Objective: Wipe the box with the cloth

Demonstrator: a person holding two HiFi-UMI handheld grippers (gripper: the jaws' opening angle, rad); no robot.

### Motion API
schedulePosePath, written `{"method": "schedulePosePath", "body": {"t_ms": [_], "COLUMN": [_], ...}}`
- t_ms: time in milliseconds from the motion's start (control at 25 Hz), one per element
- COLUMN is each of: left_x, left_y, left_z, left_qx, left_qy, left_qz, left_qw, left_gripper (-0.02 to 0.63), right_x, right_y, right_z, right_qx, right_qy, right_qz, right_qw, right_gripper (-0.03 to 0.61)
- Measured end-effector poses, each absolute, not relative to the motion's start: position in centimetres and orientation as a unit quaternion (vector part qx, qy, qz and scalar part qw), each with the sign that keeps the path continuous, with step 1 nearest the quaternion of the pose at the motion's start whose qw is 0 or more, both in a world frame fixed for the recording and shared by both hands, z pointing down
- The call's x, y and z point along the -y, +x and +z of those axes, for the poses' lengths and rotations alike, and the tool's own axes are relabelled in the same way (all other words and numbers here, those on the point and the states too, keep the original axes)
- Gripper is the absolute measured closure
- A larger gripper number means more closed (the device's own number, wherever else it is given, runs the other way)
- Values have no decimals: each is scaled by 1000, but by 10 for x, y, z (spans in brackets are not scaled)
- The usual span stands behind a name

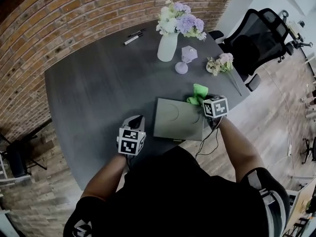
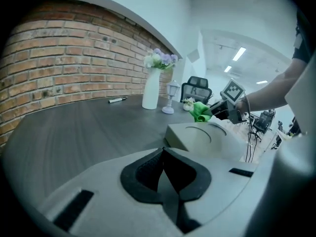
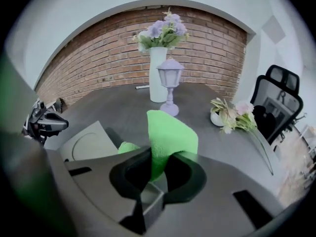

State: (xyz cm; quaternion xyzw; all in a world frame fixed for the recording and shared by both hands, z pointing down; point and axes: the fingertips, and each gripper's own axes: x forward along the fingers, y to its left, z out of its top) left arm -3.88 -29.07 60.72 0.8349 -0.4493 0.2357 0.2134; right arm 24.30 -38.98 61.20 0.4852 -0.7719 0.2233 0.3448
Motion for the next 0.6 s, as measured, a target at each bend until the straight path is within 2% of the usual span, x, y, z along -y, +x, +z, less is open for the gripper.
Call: {"method": "schedulePosePath", "body": {"t_ms": [280, 600], "left_x": [301, 297], "left_y": [-9, 6], "left_z": [611, 610], "left_qx": [422, 401], "left_qy": [846, 856], "left_qz": [243, 247], "left_qw": [217, 214], "left_gripper": [606, 606], "right_x": [369, 337], "right_y": [300, 319], "right_z": [618, 623], "right_qx": [741, 722], "right_qy": [528, 549], "right_qz": [254, 267], "right_qw": [328, 325], "right_gripper": [534, 534]}}
